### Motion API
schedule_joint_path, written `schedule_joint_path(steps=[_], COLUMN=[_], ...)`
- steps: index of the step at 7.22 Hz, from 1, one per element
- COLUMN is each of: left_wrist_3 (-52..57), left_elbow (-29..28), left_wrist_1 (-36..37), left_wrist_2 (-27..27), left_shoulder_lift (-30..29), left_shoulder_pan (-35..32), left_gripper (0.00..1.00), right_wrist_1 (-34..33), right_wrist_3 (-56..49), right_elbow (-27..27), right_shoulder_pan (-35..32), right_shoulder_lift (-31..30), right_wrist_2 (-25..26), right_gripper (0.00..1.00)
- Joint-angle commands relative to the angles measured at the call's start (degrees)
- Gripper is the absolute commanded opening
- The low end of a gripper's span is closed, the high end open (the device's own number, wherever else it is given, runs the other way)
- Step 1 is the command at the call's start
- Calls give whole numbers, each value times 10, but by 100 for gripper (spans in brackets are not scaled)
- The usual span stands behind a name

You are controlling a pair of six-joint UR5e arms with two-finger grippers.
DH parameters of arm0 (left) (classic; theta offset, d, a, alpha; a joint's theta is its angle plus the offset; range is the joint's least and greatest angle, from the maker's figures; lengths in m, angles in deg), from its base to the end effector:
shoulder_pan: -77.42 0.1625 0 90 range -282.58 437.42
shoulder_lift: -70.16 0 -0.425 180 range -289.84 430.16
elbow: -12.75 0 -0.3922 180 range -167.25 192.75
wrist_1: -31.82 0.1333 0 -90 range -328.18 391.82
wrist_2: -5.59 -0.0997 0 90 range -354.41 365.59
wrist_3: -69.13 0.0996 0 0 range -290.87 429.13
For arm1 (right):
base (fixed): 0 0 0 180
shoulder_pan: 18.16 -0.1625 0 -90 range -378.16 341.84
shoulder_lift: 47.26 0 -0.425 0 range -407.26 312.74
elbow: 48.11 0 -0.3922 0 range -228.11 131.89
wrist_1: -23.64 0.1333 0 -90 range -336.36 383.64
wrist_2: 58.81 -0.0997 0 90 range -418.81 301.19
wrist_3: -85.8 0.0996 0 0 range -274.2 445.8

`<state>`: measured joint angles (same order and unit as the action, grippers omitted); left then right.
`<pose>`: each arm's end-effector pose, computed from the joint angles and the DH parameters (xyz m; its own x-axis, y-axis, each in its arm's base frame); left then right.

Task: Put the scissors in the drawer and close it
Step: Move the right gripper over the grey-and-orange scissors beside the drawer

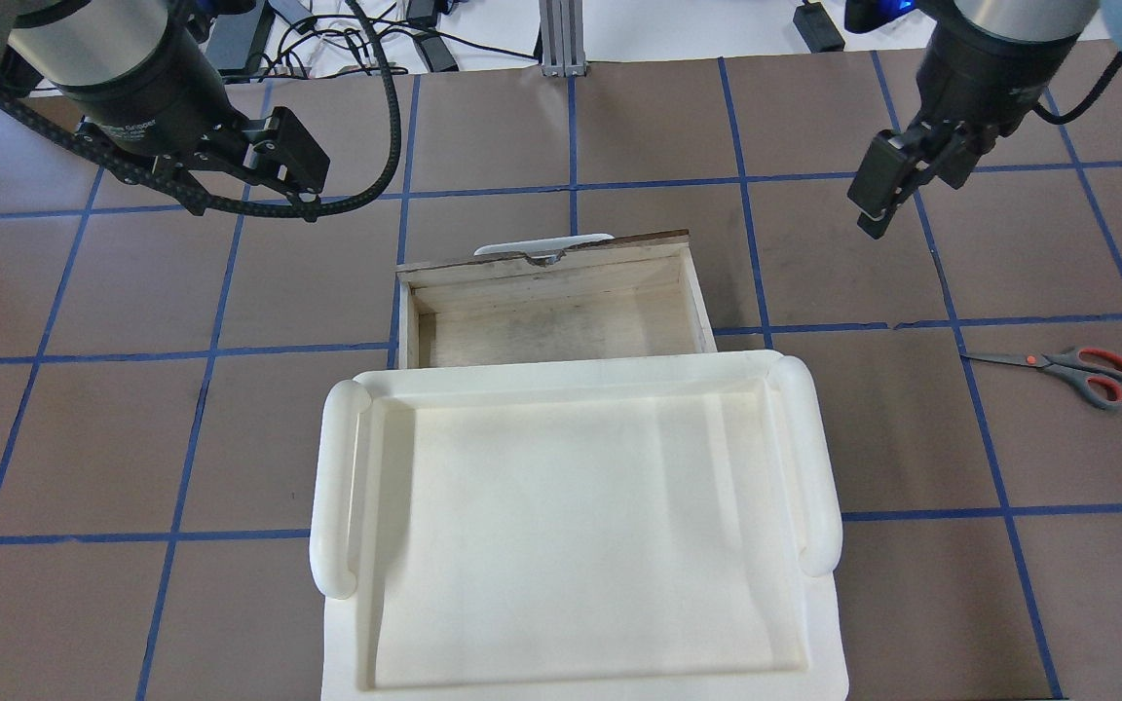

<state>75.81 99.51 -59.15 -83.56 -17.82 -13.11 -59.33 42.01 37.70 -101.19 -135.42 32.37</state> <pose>-0.1392 -0.4812 0.5313 -0.9920 0.1263 0.0060 0.1255 0.9892 -0.0760 0.0700 -0.5090 0.4960 -0.8002 -0.5982 -0.0416 -0.5996 0.7970 0.0731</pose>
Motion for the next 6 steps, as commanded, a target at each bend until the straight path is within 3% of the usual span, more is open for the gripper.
schedule_joint_path(steps=[1,2,3,5,6], left_wrist_3=[0,0,0,0,0], left_elbow=[0,0,0,0,0], left_wrist_1=[1,1,1,1,1], left_wrist_2=[-1,-1,-1,-1,-1], left_shoulder_lift=[0,0,0,0,0], left_shoulder_pan=[0,0,0,0,0], left_gripper=[100,100,100,100,100], right_wrist_1=[-12,-58,-154,-310,-314], right_wrist_3=[-263,-377,-488,-617,-644], right_elbow=[24,61,116,205,215], right_shoulder_pan=[105,173,235,265,274], right_shoulder_lift=[2,3,3,17,36], right_wrist_2=[1,-3,-8,-3,-1], right_gripper=[84,84,88,98,100])
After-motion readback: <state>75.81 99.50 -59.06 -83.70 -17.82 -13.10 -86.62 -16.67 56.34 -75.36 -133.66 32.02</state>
